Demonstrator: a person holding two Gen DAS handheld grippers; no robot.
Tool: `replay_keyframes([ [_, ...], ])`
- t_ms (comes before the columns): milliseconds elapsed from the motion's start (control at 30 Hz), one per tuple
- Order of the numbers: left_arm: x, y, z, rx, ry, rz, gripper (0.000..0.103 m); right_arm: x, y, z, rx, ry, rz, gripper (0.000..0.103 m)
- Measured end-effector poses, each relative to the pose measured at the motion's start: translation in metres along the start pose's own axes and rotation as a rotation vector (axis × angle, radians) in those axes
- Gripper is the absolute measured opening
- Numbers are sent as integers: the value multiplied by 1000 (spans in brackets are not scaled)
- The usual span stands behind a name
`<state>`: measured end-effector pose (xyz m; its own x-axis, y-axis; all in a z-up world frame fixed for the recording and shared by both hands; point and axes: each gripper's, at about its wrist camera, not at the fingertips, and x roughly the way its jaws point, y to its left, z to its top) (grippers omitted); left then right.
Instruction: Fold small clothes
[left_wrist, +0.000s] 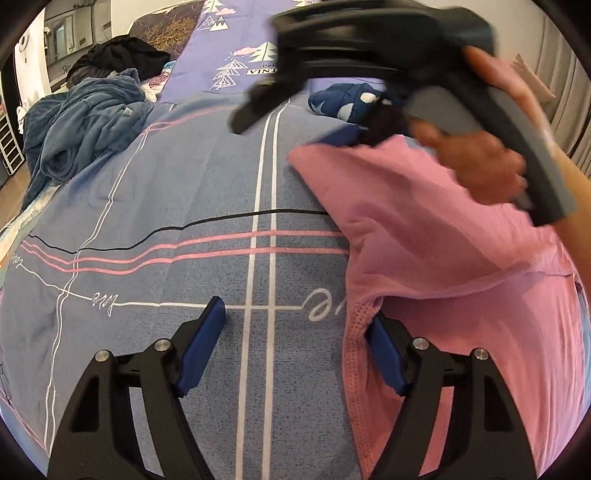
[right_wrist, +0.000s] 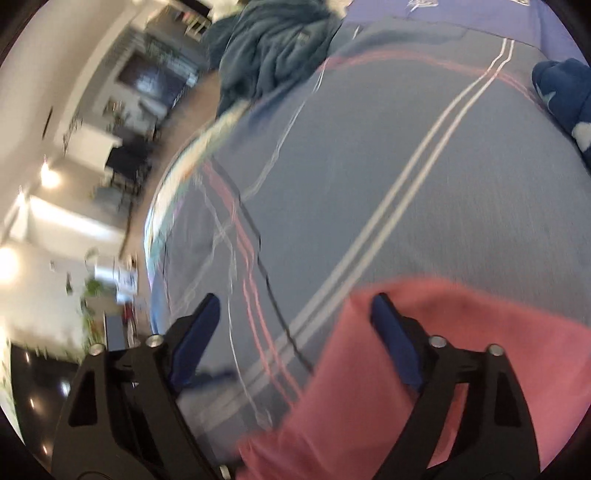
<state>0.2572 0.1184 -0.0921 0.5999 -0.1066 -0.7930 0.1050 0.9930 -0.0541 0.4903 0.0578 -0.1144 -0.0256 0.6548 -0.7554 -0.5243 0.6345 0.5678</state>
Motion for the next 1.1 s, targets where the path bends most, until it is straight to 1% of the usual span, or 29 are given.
replay_keyframes([
  [67,0,2,1,2,3,4,76,5,7,2,-1,-19,27,50],
  [100,0,3,1,-1,4,4,76,8,14,5,-9,-30,44,50],
  [133,-1,4,1,-4,3,3,76,7,19,5,-23,-39,40,50],
  [167,-2,4,1,-7,2,-1,76,7,24,5,-38,-42,19,52],
  [200,-2,5,1,-10,3,-4,76,8,26,9,-47,-40,-8,56],
  [233,-3,5,0,-10,3,-8,76,7,29,10,-67,-28,-57,57],
  [300,-5,3,0,-7,0,-19,76,3,33,11,-117,8,-207,58],
  [333,-6,3,0,-6,0,-32,76,2,35,10,-135,35,-268,60],
  [367,-8,1,0,-4,-2,-59,76,3,38,8,-160,81,-309,59],
  [400,-9,-1,0,-1,-5,-79,71,5,39,6,-177,112,-338,59],
  [433,-10,-3,0,2,-5,-99,64,9,43,5,-202,137,-383,59],
  [467,-10,-5,-1,5,-2,-116,62,14,45,5,-220,150,-416,59],
  [533,-7,-8,-2,4,8,-143,53,25,53,6,-260,180,-480,59],
  [567,-5,-8,-3,3,9,-142,51,34,57,9,-280,192,-512,56],
  [600,-4,-8,-3,1,7,-138,48,39,56,8,-290,204,-534,43],
  [633,-3,-8,-2,-1,5,-131,42,49,57,10,-297,223,-580,30],
  [667,-2,-6,-2,-6,3,-121,37,55,57,11,-301,218,-651,10],
  [700,-2,-5,-3,-7,4,-129,22,54,57,12,-294,194,-675,4],
  [733,-2,-5,-3,-9,13,-154,4,48,58,13,-266,162,-663,4],
  [767,-1,-5,-4,-13,36,-179,3,38,58,19,-230,92,-630,3],
  [800,-3,-5,-4,-1,40,-162,4,33,58,22,-215,51,-608,3],
  [833,-5,-9,-5,30,36,-137,4,26,54,25,-184,6,-569,2],
  [867,-8,-14,-7,72,25,-98,4,20,48,26,-158,-37,-531,0],
  [967,-9,-26,-12,150,18,-45,4,10,33,28,-107,-126,-503,0],
  [1033,-10,-30,-14,178,16,-21,6,5,24,29,-44,-165,-502,5],
  [1067,-11,-31,-15,188,11,-5,7,-1,21,27,-29,-179,-499,13],
  [1100,-12,-31,-15,188,9,-1,9,-11,20,24,-22,-197,-496,17],
])
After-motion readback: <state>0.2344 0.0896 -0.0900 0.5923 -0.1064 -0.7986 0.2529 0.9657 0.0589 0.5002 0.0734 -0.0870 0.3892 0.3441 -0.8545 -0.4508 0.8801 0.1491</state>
